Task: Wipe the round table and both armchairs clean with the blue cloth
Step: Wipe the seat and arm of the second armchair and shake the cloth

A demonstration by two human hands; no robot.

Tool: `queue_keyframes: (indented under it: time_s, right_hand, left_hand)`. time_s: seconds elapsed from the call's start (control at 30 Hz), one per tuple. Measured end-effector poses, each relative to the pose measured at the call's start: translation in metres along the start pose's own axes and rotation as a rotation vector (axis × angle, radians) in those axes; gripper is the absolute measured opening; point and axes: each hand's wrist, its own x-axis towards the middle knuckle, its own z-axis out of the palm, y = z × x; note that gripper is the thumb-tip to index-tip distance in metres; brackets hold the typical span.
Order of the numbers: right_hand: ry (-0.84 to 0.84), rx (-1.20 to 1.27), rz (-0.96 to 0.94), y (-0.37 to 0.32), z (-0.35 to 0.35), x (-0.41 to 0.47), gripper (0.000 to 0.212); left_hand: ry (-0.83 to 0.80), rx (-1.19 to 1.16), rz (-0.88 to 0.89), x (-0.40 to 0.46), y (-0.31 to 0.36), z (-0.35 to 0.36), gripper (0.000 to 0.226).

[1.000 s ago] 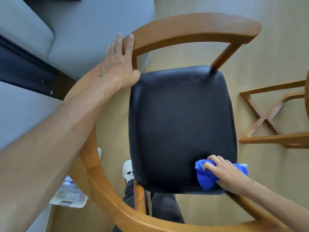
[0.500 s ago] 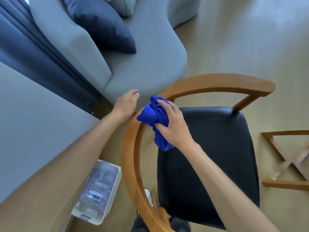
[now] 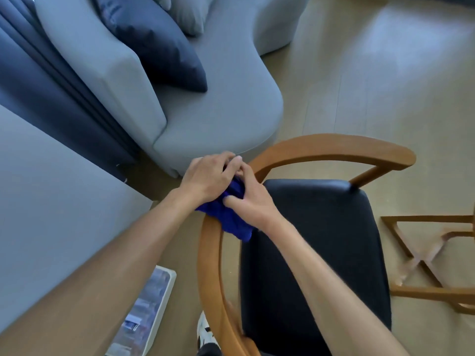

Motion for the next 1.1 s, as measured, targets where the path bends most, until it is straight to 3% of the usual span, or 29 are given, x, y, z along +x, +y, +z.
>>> queue_keyframes:
  time_s: [0.07,0.2,0.37,0.53,0.6,0.77,0.87,0.97,1.1]
  right_hand:
    - [0.062,0.306,0.147,0.011,-0.027,0.001,0.054]
    - [0.182,0.035,0.086,0.027,-0.031,0.009,0.032]
    - [0.192,0.002,0.086,0.027,-0.009,0.020,0.035]
    - [-0.036,-0.363,-0.004,0.028,0.005,0.032,0.040]
    - [-0.040,-0.402,-0.025,0.030,0.011,0.031,0.040]
    - [-0.056,-0.451,0.138,0.032,0.022,0.025,0.045]
    - [-0.056,-0.435,0.138,0.024,0.030,0.014,0.044]
    - [-0.041,-0.345,0.136,0.009,0.034,-0.011,0.044]
    - [0.176,-0.129,0.234,0.000,0.040,-0.085,0.042]
  left_hand:
    - [-0.150,0.110,0.029,-0.001,-0.003,0.006,0.054]
    - [-0.204,0.072,0.012,-0.006,-0.020,0.013,0.047]
    - [-0.067,0.222,0.081,-0.033,-0.015,0.021,0.051]
    - [-0.006,0.388,0.077,-0.082,0.001,0.021,0.056]
    - [0.002,0.424,0.070,-0.110,0.009,0.022,0.053]
    - [-0.118,0.475,0.047,-0.186,0.023,0.035,0.060]
    - [-0.262,0.475,0.026,-0.228,0.031,0.056,0.079]
    - [-0.371,0.451,0.026,-0.246,0.037,0.068,0.082]
    - [-0.318,0.425,0.082,-0.241,0.046,0.063,0.072]
